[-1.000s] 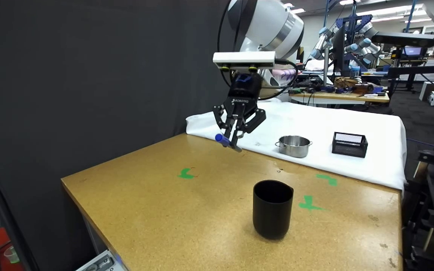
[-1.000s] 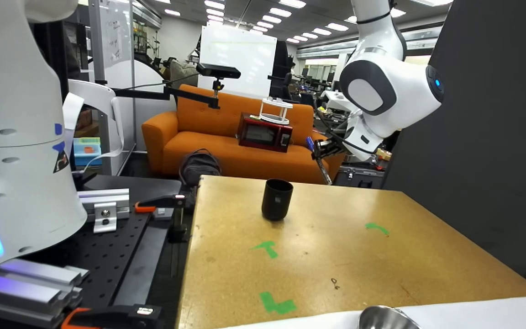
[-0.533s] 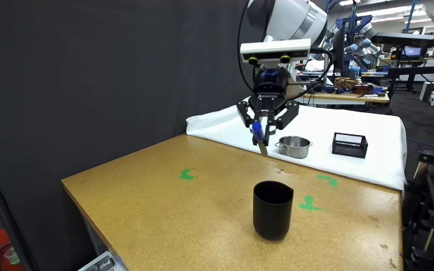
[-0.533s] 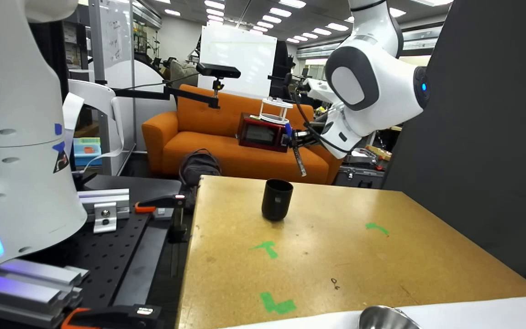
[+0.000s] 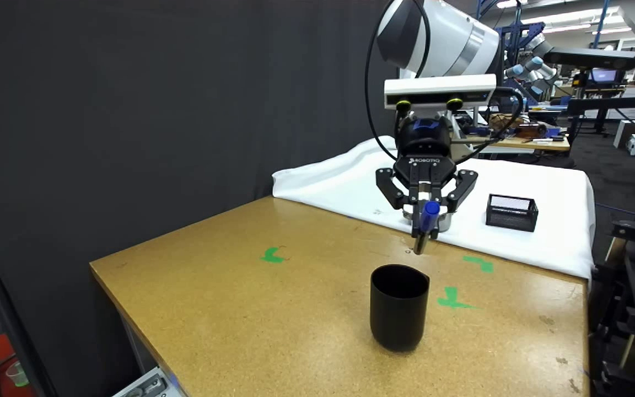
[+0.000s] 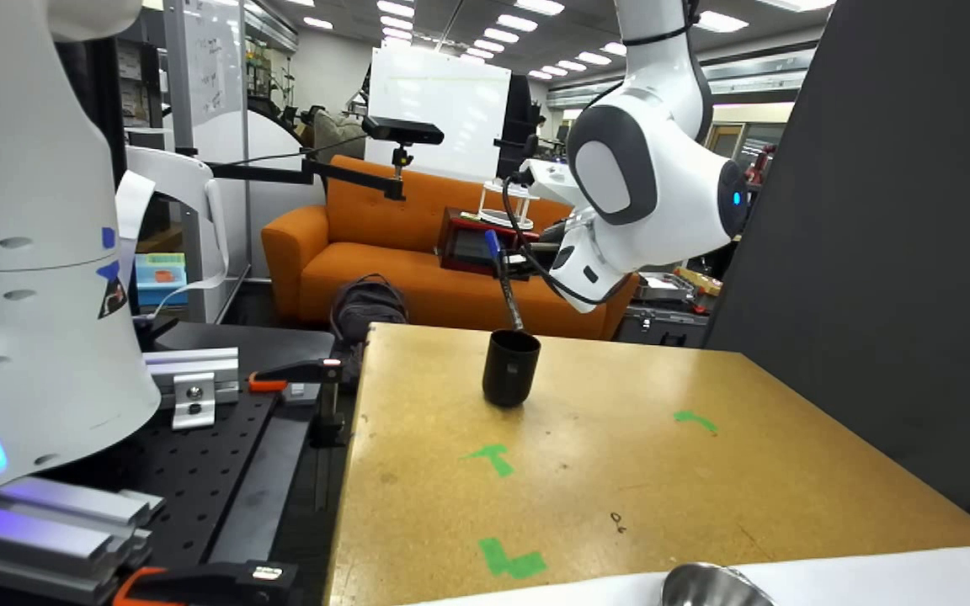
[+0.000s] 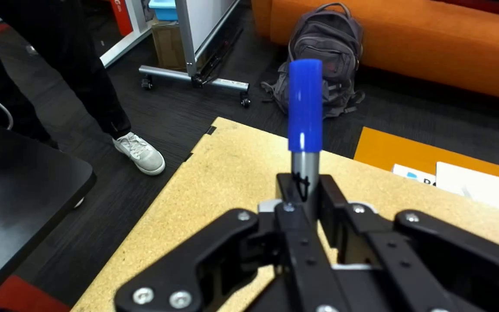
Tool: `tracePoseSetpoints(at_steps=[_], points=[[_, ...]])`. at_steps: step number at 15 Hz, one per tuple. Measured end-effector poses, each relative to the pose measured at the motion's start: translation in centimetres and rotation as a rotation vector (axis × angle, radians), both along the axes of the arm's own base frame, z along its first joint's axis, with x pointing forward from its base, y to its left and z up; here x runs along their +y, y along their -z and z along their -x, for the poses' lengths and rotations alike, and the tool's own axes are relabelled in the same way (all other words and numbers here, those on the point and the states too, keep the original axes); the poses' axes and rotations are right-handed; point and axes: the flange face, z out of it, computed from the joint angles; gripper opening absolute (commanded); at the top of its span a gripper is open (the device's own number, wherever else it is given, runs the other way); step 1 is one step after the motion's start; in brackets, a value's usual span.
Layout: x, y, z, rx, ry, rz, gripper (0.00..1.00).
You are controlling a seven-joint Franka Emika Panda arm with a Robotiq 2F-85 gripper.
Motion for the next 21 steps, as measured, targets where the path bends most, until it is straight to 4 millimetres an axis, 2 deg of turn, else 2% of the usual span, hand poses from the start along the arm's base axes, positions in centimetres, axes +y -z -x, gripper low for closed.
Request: tracePoseSetpoints(at_steps=[6, 11, 12, 16, 21], points=[[3.2, 1.0, 1.0, 0.010, -0.082, -0.027, 0.04], [3.2, 5.2, -1.6, -0.001, -0.085, -0.045, 0.04], [3.0, 6.0, -2.3, -0.001, -0.079, -0.045, 0.37], [2.0, 7.7, -4.2, -0.008, -0.057, -0.038, 0.62], [1.1, 7.3, -5.5, -0.025, -0.035, -0.029, 0.97]])
